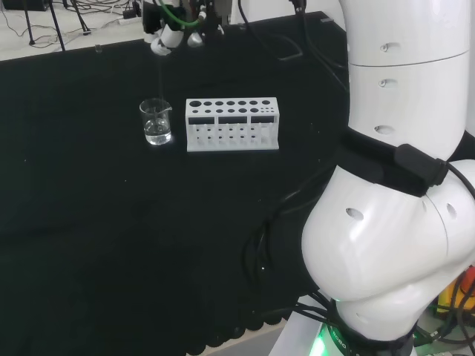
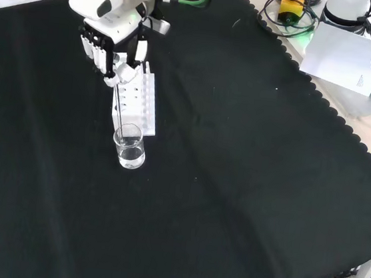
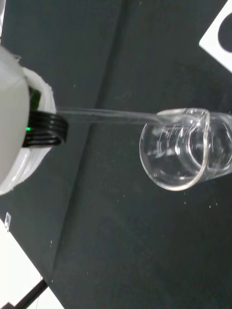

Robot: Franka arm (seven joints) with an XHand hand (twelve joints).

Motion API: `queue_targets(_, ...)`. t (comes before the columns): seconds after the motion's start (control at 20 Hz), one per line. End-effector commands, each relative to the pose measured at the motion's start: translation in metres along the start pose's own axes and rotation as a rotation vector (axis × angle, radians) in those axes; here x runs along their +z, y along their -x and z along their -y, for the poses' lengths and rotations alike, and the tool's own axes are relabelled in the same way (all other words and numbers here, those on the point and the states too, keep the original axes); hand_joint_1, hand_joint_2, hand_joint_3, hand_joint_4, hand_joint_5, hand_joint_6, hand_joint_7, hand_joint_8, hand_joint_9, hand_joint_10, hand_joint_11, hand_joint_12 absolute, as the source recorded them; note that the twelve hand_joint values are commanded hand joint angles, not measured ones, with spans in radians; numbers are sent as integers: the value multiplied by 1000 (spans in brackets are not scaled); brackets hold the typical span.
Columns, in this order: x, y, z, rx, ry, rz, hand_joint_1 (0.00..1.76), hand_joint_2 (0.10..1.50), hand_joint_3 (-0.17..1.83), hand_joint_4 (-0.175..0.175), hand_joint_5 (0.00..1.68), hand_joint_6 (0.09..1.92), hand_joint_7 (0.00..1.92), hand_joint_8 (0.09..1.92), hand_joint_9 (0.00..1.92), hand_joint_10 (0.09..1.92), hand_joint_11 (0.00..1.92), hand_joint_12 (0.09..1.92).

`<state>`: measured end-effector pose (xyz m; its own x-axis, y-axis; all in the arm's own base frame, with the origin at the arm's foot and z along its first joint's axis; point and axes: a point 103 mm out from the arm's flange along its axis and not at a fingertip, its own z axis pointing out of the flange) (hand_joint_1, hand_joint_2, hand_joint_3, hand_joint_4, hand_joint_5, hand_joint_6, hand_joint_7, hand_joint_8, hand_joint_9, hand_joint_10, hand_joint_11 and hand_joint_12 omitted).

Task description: Stir in the beaker to the left of the white test tube rack with the glass rod.

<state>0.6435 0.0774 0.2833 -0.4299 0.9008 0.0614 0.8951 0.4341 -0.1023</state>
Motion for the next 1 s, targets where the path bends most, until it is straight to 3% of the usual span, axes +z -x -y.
queue_targets(0.05, 2, 8, 16, 12, -13, -2, 1331, 660, 614, -175, 1291, 349, 1410, 657, 1722, 645, 1479, 867)
queue_targets(0.35, 1, -37, 18, -53, -30, 31, 1331, 660, 614, -175, 1291, 349, 1411, 656, 1722, 644, 1479, 866)
queue_targets(0.55, -1, -53, 14, -74, -30, 40, 1331, 660, 614, -175, 1291, 349, 1411, 656, 1723, 644, 1479, 866)
queue_targets(0.7, 0, -52, 8, -74, -29, 43, 1331, 660, 613, -175, 1291, 349, 1411, 655, 1723, 644, 1479, 865)
queue_targets(1.0, -3, -23, -4, -69, -9, 38, 1331, 660, 613, -175, 1291, 349, 1411, 654, 1722, 643, 1478, 864)
